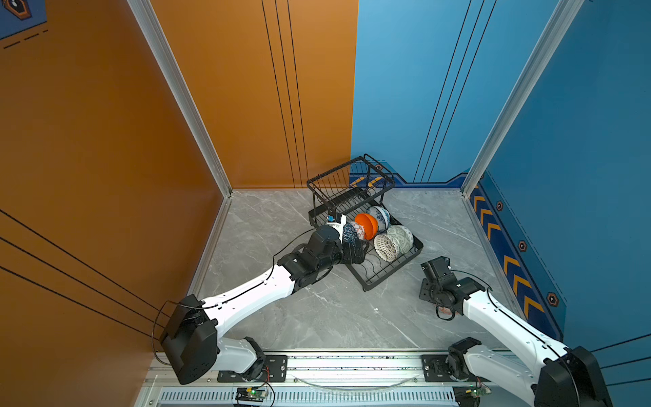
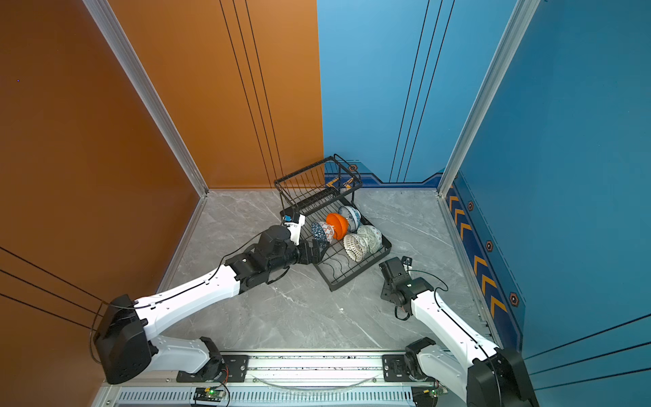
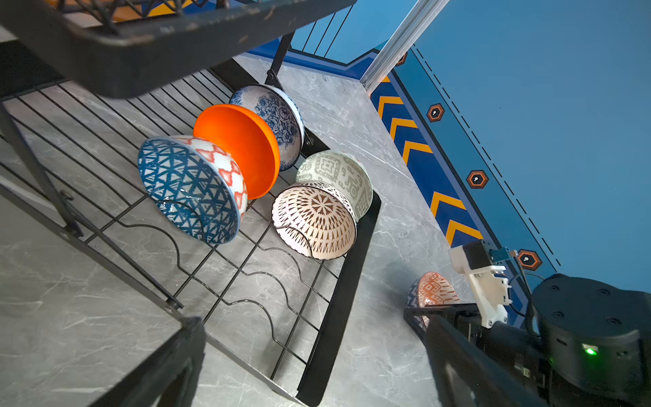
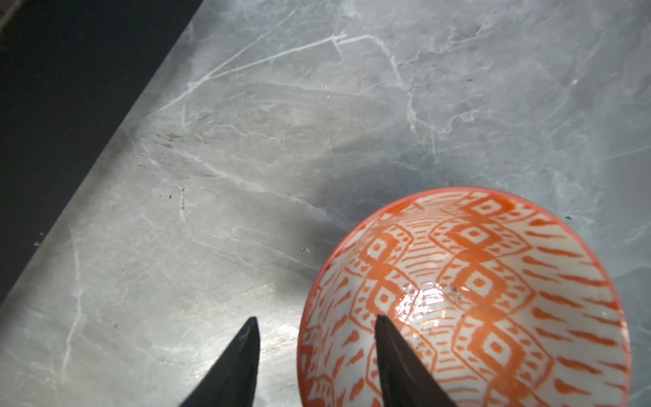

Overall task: Load the bowls into the dish rack
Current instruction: 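Lower the right gripper and grasp the orange-patterned bowl rim, then lift the orange-patterned bowl and carry it toward the left gripper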

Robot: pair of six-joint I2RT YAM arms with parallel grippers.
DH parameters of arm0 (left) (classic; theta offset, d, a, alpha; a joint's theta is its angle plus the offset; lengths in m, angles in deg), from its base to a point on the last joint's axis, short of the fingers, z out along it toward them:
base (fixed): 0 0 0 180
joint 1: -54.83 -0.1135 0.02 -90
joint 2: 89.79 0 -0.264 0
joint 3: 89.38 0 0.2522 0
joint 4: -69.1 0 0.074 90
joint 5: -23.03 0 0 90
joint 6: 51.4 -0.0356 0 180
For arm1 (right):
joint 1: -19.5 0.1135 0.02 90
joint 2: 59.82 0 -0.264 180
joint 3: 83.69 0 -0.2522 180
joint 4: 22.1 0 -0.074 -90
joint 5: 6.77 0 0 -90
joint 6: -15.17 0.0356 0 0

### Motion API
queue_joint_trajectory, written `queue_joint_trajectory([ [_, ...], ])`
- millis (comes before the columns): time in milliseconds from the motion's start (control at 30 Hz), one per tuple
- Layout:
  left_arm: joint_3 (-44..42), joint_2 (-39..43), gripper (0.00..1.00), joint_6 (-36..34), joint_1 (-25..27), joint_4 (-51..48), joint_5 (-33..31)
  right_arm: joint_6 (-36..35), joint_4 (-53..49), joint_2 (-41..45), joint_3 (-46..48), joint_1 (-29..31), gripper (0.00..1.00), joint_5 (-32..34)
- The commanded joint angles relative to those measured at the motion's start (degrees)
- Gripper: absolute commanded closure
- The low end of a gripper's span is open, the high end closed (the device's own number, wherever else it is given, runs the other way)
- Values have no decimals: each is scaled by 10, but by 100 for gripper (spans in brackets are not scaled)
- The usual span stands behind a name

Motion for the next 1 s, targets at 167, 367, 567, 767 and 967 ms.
queue_joint_trajectory([
  [167,-15,24,2,-8,-13,-8,-3,-3,15,-37,-24,49,80,32],
  [367,-31,40,2,4,-31,-9,8,12,8,-60,-63,101,97,60],
  [567,-57,72,2,14,-56,-17,14,19,-27,-64,-92,146,100,101],
  [767,-82,111,2,37,-112,-20,52,24,-136,-43,-182,227,100,166],
  [967,-134,161,2,94,-213,0,119,12,-203,-96,-328,336,100,206],
])
